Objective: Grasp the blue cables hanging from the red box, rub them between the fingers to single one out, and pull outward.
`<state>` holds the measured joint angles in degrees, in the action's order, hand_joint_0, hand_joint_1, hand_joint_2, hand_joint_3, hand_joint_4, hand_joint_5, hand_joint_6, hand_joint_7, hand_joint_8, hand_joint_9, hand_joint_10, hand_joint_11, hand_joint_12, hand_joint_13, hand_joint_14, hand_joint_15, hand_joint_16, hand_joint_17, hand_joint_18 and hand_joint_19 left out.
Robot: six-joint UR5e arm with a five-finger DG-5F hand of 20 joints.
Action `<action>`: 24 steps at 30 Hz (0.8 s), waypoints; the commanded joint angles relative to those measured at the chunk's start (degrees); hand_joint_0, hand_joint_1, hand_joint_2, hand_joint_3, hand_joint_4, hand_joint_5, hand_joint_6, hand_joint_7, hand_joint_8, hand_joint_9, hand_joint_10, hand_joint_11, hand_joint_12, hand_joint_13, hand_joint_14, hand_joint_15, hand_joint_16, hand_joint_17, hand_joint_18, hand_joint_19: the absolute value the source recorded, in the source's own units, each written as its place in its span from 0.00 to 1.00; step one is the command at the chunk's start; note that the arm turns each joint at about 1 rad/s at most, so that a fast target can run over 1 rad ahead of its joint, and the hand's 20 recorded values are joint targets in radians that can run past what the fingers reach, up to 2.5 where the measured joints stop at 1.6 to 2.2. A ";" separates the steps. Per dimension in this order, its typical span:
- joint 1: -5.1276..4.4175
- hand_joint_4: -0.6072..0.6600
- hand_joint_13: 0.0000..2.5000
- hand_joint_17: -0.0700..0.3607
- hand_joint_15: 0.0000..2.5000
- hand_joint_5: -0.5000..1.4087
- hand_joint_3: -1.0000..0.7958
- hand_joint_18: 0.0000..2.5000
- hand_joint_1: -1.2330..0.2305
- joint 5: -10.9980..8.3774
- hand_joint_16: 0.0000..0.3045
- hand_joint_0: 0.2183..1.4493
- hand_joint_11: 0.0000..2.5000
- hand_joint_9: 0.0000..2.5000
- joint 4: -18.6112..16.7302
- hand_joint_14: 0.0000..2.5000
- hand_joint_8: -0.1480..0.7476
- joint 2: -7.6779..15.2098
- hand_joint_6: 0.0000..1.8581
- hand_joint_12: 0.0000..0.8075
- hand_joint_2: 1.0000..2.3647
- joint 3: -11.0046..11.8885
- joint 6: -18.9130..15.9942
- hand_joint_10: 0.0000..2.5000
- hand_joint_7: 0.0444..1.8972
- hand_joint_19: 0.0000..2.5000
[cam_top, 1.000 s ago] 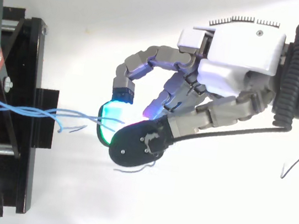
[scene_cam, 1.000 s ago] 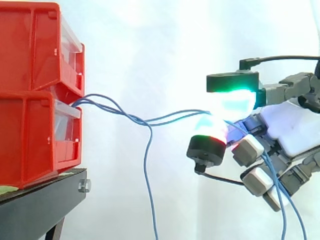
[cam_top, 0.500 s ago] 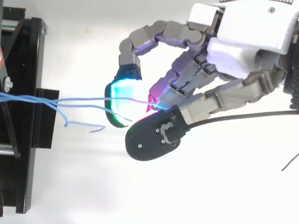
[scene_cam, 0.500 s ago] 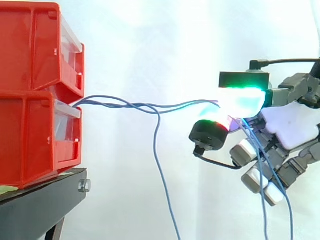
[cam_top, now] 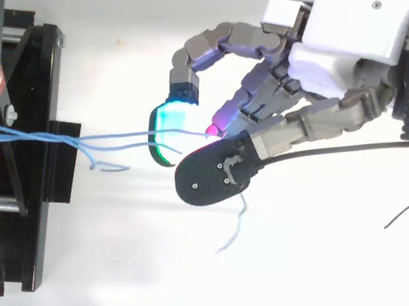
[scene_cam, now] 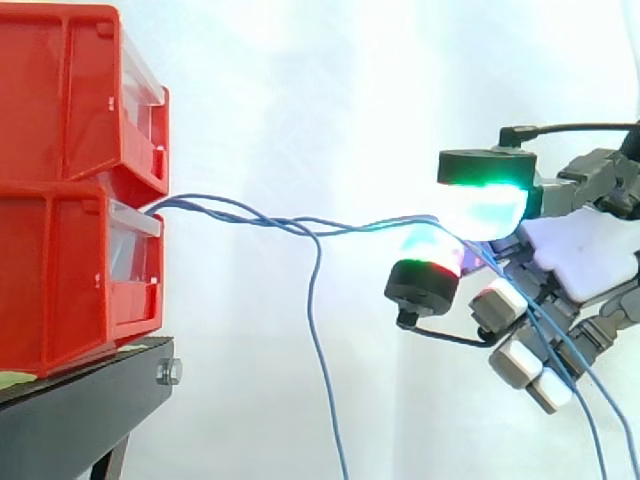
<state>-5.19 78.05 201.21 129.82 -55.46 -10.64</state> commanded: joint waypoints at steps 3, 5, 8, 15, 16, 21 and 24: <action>0.27 0.43 0.36 0.39 0.28 0.19 0.34 0.30 0.22 0.00 0.14 0.38 0.28 0.42 0.67 0.01 0.40 -0.01 0.49 0.42 0.01 0.09 0.00 0.01 0.61 0.24; 0.36 0.40 0.36 0.39 0.27 0.19 0.37 0.30 0.22 0.00 0.14 0.40 0.28 0.42 1.02 0.01 0.40 -0.09 0.50 0.41 0.01 0.26 0.00 0.01 0.63 0.23; 0.53 0.38 0.33 0.39 0.27 0.16 0.35 0.27 0.20 0.00 0.14 0.46 0.27 0.35 1.20 0.01 0.38 -0.01 0.52 0.41 0.01 0.53 0.00 0.01 0.54 0.22; 0.71 0.35 0.26 0.39 0.23 0.15 0.28 0.24 0.21 0.09 0.14 0.45 0.26 0.30 3.31 0.01 0.36 -0.01 0.52 0.40 0.00 1.58 0.00 0.01 0.48 0.17; 0.71 0.36 0.26 0.39 0.23 0.15 0.28 0.23 0.21 0.09 0.14 0.43 0.26 0.31 3.48 0.01 0.37 -0.01 0.52 0.40 0.00 1.67 0.00 0.01 0.48 0.18; 0.71 0.41 0.27 0.40 0.24 0.15 0.28 0.22 0.21 0.09 0.15 0.29 0.27 0.32 3.75 0.01 0.39 -0.01 0.50 0.41 0.00 1.67 0.00 0.01 0.46 0.21; 0.53 0.44 0.28 0.42 0.24 0.16 0.28 0.22 0.26 0.09 0.16 0.24 0.27 0.34 3.57 0.01 0.41 -0.01 0.48 0.44 0.00 1.67 0.00 0.01 0.44 0.21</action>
<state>-4.54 78.14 204.85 129.81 -53.82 -10.66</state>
